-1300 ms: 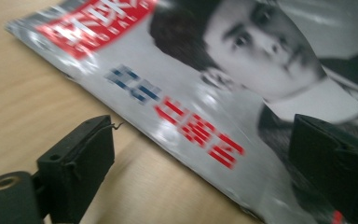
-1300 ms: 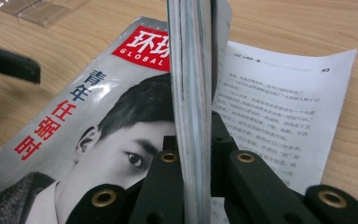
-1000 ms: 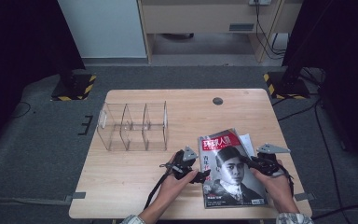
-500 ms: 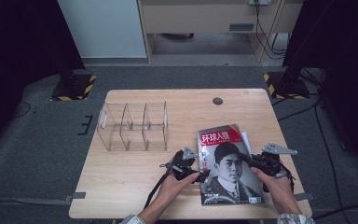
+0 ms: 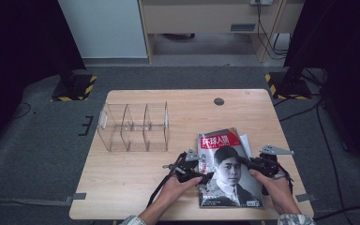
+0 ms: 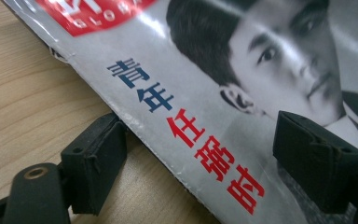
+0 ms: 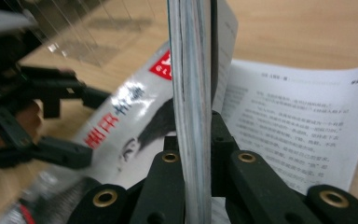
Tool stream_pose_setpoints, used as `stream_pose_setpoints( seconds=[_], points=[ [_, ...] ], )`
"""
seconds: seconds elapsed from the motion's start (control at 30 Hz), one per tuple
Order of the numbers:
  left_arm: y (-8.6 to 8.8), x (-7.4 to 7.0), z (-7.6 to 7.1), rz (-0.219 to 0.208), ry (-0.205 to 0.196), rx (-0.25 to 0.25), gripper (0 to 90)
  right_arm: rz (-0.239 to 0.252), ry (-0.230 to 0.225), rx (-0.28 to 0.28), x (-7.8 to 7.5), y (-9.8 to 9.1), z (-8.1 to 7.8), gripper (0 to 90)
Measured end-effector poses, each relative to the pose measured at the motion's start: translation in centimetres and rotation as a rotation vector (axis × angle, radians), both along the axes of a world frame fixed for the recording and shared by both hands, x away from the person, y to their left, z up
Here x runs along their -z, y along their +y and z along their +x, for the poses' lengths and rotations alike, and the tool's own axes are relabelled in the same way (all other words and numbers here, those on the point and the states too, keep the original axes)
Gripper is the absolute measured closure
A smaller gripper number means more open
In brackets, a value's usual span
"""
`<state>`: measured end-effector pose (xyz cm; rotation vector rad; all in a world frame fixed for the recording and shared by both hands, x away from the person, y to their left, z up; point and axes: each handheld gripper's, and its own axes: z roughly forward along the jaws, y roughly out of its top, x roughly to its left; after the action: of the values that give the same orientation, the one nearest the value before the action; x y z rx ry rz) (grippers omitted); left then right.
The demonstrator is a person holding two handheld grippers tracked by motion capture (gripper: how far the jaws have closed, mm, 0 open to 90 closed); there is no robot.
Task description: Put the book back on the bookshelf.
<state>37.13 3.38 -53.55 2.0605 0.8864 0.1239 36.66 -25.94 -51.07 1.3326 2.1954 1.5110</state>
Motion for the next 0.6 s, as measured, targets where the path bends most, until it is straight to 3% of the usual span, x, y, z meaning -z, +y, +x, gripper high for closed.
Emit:
stream_pose_setpoints(
  seconds=[0.1, 0.2, 0.33, 0.37, 0.4, 0.43, 0.5, 0.53, 0.57, 0.6],
  points=[
    [0.0, 0.0, -0.1, 0.009, -0.008, -0.007, 20.6, -0.063, 0.04, -0.009, 0.6, 0.4, 0.0, 85.9],
    [-0.1, 0.0, -0.4, 0.043, -0.038, -0.01, 25.8, -0.094, 0.036, -0.015, 0.7, 0.5, 0.0, 84.0],
    [-0.1, -0.1, -0.5, 0.06, -0.052, -0.012, 29.6, -0.251, 0.006, -0.004, 0.8, 1.1, 0.1, 66.6],
    [-0.1, -0.1, -0.5, 0.066, -0.056, -0.013, 29.6, -0.251, 0.006, -0.004, 0.8, 1.1, 0.1, 66.6],
    [-0.2, -0.1, -0.6, 0.075, -0.065, -0.017, 31.7, -0.324, 0.007, 0.021, 0.9, 1.2, 0.3, 46.1],
    [-0.2, -0.1, -0.7, 0.081, -0.07, -0.017, 32.1, -0.347, 0.021, 0.058, 1.0, 1.1, 0.3, 39.7],
    [-0.2, -0.1, -0.7, 0.09, -0.078, -0.019, 33.5, -0.394, 0.019, 0.12, 1.2, 0.4, 0.4, 31.9],
    [-0.2, -0.1, -0.7, 0.09, -0.078, -0.019, 34.3, -0.394, 0.019, 0.12, 1.2, 0.4, 0.4, 31.9],
    [-0.2, -0.1, -0.7, 0.092, -0.08, -0.022, 35.0, -0.378, 0.046, 0.189, 1.1, -0.7, 0.4, 30.8],
    [-0.2, -0.1, -0.7, 0.093, -0.082, -0.022, 35.6, -0.364, 0.057, 0.203, 1.1, -1.0, 0.4, 32.2]
  ],
)
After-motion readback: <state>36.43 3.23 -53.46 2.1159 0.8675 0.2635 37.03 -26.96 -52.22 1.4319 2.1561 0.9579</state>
